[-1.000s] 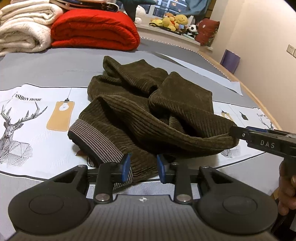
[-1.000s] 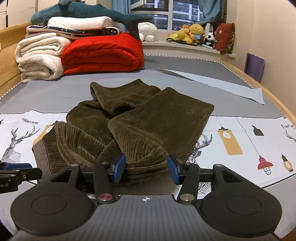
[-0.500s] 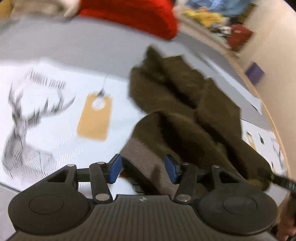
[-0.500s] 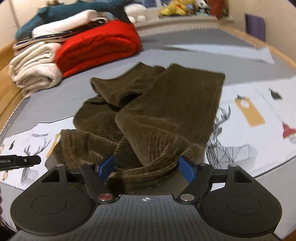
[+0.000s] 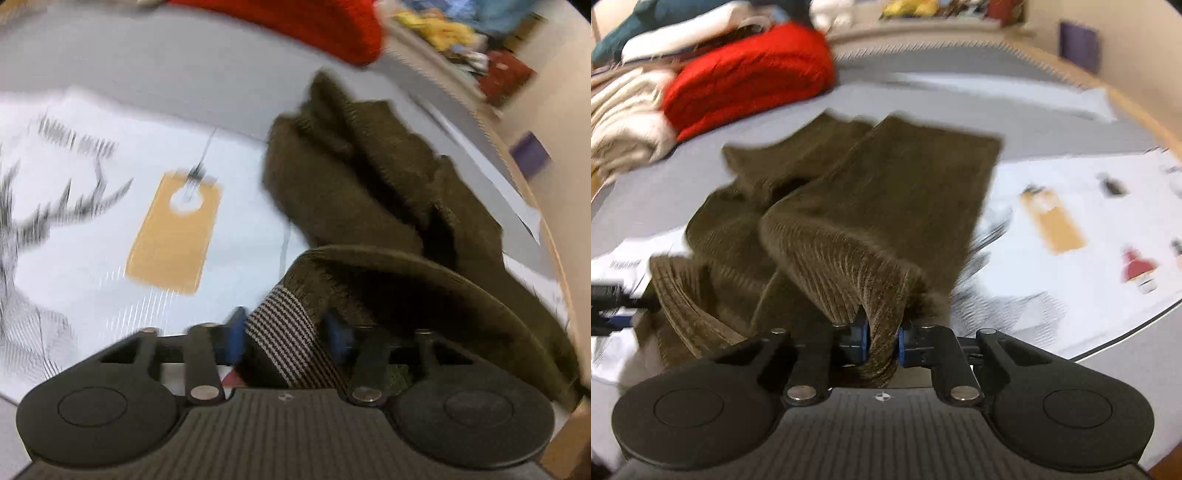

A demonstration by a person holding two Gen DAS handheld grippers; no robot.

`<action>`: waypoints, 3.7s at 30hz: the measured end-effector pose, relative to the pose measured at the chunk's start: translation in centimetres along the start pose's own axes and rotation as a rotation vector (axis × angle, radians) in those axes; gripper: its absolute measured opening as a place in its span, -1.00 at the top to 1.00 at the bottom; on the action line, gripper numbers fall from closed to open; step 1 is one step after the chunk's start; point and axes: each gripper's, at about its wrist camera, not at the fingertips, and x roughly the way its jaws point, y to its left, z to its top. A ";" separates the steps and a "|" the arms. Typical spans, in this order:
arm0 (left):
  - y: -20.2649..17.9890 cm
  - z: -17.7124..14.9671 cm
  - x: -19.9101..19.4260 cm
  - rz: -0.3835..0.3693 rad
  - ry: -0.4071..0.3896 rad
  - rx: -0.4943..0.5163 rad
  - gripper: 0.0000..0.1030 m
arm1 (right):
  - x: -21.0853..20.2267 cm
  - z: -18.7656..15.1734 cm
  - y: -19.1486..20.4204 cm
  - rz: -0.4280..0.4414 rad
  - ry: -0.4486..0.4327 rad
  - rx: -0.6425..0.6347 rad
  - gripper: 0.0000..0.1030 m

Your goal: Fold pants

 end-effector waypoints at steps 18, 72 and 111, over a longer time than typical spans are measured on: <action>-2.9 -6.4 -8.6 -0.578 -0.040 0.360 -0.03 | -2.4 -3.5 -11.1 -0.410 0.068 0.125 0.54; 8.4 1.4 2.4 0.351 0.113 0.026 -0.38 | 0.7 -4.0 8.8 0.246 0.031 -0.440 -0.05; 1.9 1.7 -4.2 0.368 -0.193 0.170 0.01 | 10.1 8.0 -12.9 -0.049 -0.056 0.287 0.78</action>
